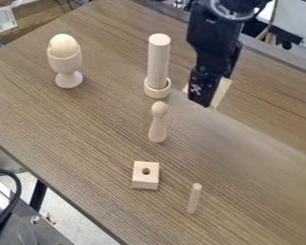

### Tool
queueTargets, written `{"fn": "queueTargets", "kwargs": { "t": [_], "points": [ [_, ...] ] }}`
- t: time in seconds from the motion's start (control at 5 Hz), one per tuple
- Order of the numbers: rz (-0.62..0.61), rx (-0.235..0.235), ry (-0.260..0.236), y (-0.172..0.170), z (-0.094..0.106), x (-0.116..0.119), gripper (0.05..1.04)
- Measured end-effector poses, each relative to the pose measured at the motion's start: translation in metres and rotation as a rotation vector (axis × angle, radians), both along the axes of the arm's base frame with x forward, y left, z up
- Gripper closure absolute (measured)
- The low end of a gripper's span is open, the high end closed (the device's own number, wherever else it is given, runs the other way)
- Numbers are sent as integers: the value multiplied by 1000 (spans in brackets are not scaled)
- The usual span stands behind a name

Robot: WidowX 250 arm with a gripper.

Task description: Put the bigger block with a hole on top of the pestle

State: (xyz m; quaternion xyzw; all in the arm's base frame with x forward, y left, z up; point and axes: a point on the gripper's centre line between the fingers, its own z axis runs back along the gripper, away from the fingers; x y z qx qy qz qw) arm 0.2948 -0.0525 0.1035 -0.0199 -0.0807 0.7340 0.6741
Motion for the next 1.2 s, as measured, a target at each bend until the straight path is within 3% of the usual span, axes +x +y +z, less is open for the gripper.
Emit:
{"fn": "queueTargets", "kwargs": {
  "t": [1.2],
  "points": [
    [113,-14,42,45,-5,-12,240]
  ]
}}
